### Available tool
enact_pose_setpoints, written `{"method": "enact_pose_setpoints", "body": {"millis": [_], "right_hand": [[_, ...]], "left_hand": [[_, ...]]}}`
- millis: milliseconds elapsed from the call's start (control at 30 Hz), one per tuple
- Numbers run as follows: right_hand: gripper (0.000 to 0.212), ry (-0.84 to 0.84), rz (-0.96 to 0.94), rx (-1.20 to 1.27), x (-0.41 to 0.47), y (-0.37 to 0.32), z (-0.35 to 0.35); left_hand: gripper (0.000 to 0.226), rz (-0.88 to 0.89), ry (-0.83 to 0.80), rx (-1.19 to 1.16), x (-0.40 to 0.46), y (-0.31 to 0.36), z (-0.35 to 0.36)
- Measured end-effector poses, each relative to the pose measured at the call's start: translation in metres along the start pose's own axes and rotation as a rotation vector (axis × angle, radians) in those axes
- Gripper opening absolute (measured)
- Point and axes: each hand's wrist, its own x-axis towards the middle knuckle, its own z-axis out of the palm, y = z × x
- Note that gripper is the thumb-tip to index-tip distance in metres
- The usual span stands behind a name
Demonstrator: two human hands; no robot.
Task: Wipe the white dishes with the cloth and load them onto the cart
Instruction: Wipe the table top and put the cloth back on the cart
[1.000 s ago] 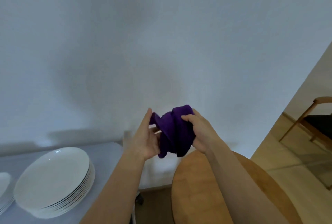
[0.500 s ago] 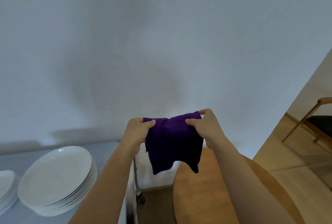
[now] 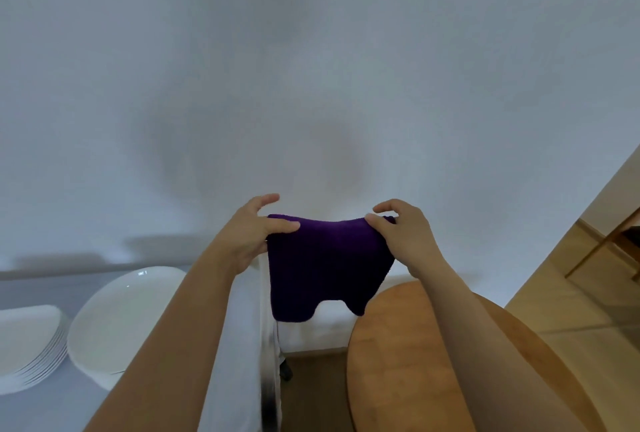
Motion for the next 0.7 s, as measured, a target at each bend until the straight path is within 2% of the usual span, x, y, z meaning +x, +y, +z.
{"method": "enact_pose_setpoints", "body": {"millis": [67, 133, 200, 300, 367, 433, 567, 633, 700], "right_hand": [[0.018, -0.186, 0.103, 0.324, 0.003, -0.006, -0.006], [0.027, -0.415, 0.183, 0.533, 0.004, -0.008, -0.011], [0.037, -0.492, 0.150, 0.375, 0.004, -0.008, -0.009], [0.030, -0.313, -0.024, -0.074, 0.004, -0.008, 0.004], [0.015, -0.180, -0.117, -0.177, 0.006, -0.009, 0.011], [0.006, -0.128, -0.147, -0.163, 0.008, -0.010, 0.014], [0.005, -0.127, -0.215, -0.174, 0.011, -0.014, 0.014], [0.007, -0.168, -0.273, -0.101, 0.013, -0.018, 0.013], [0.008, -0.289, -0.245, 0.066, 0.011, -0.025, 0.011]], "left_hand": [[0.050, 0.035, -0.040, 0.063, -0.002, -0.002, -0.006], [0.046, 0.103, 0.034, 0.186, -0.002, -0.005, -0.009], [0.041, 0.179, 0.118, 0.328, -0.001, -0.005, -0.011], [0.034, 0.234, 0.190, 0.487, 0.002, -0.006, -0.014], [0.028, 0.222, 0.198, 0.523, 0.002, -0.007, -0.017], [0.019, 0.221, 0.185, 0.530, 0.001, -0.007, -0.021], [0.011, 0.270, 0.198, 0.608, -0.001, 0.003, -0.025], [0.009, 0.313, 0.248, 0.732, -0.003, 0.011, -0.026], [0.012, 0.321, 0.290, 0.923, -0.005, 0.021, -0.027]]}}
